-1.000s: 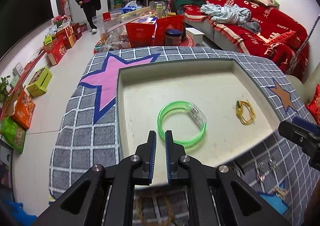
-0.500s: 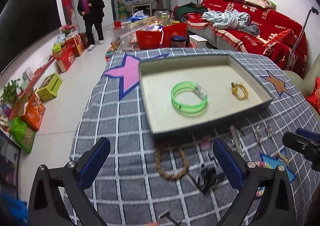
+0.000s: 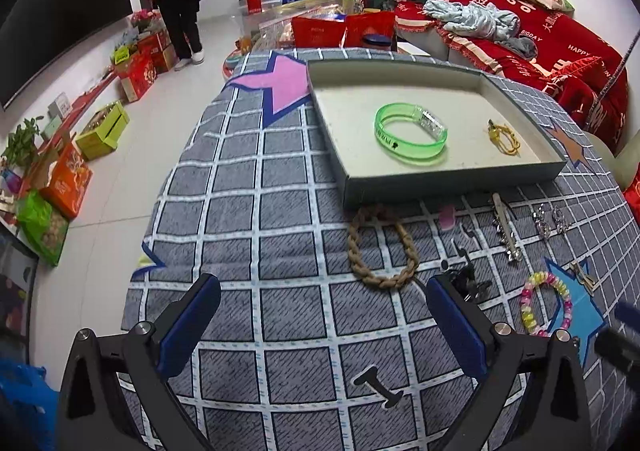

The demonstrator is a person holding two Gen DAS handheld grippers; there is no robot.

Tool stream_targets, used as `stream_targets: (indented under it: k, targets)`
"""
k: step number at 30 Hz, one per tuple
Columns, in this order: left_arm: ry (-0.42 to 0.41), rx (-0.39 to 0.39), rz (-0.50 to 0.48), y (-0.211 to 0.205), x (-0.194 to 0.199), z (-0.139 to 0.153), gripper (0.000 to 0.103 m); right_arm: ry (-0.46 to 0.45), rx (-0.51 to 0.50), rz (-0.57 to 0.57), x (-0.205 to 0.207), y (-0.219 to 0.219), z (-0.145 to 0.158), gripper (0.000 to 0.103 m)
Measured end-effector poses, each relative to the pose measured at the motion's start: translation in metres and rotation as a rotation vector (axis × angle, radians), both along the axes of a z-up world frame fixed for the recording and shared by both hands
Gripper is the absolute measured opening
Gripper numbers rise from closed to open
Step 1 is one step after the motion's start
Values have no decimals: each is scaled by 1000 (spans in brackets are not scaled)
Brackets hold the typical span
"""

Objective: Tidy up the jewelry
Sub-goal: 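Withdraw both tools from the tray back over the table, then grasp the brown bead bracelet with the right gripper while the left grasps the rope bracelet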

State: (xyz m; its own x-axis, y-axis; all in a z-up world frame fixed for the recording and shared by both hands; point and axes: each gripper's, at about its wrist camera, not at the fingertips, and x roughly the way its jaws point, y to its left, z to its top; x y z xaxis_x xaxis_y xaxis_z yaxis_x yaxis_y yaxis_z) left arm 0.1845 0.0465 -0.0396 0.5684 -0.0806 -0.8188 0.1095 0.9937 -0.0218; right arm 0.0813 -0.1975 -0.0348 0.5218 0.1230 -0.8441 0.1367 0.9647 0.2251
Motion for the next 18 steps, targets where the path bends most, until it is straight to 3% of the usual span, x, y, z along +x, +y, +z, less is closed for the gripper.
stream_targets:
  k: [18]
  targets:
    - [51, -13, 18, 9, 12, -10, 103, 36, -18, -21, -22, 10, -12, 103]
